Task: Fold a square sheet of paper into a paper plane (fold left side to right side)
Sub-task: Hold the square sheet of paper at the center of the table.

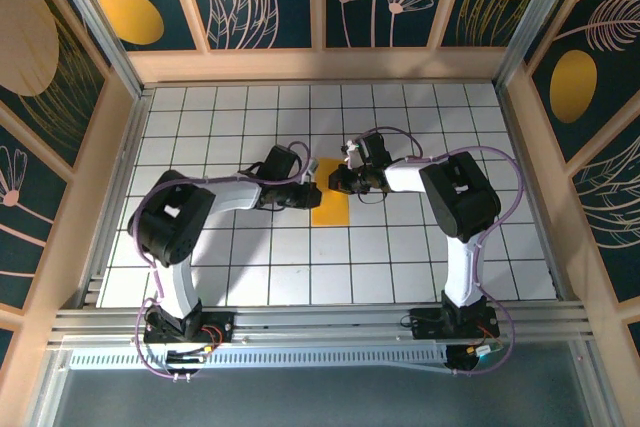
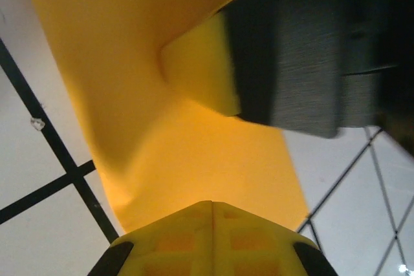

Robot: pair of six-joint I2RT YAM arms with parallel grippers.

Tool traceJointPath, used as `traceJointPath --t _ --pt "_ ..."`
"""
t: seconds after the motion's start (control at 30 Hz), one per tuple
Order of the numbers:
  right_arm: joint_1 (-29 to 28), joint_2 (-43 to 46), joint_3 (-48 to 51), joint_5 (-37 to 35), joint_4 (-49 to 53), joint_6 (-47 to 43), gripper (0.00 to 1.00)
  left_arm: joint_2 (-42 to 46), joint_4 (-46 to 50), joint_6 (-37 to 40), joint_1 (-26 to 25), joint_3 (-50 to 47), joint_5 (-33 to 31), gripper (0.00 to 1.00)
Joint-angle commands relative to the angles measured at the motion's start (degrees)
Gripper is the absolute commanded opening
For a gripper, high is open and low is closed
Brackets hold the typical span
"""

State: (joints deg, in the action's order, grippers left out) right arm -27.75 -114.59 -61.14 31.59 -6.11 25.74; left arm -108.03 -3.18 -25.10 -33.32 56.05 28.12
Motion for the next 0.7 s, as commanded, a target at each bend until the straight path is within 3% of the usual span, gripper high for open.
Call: traceJointPath --t 0.0,0.23,0.43,0.53,0.67 --pt "0.75 -1.21 1.45 -5.98 7.74 -1.80 0.00 -1.91 -0.60 -0.49 -0.32 0.99 2.10 0.02" --pt "0.76 1.07 0.10 -3.56 7.13 -0.65 0.00 -2.30 0.49 -0.47 -0.62 -0.70 -0.24 0.02" --pt "1.09 7.01 -0.37 -4.30 8.52 -0.68 0.10 -2.02 0.37 -1.86 -1.53 -3.45 -1.58 0.02" --pt "1.11 11.18 1.64 -5.83 10.75 -1.34 0.01 -1.40 -0.41 -4.07 -1.87 -4.37 -2.32 0.01" --pt "0.03 15.89 6.45 -4.97 13.36 -1.27 0.00 -0.19 -3.45 -8.15 -2.52 -6.91 -3.00 0.00"
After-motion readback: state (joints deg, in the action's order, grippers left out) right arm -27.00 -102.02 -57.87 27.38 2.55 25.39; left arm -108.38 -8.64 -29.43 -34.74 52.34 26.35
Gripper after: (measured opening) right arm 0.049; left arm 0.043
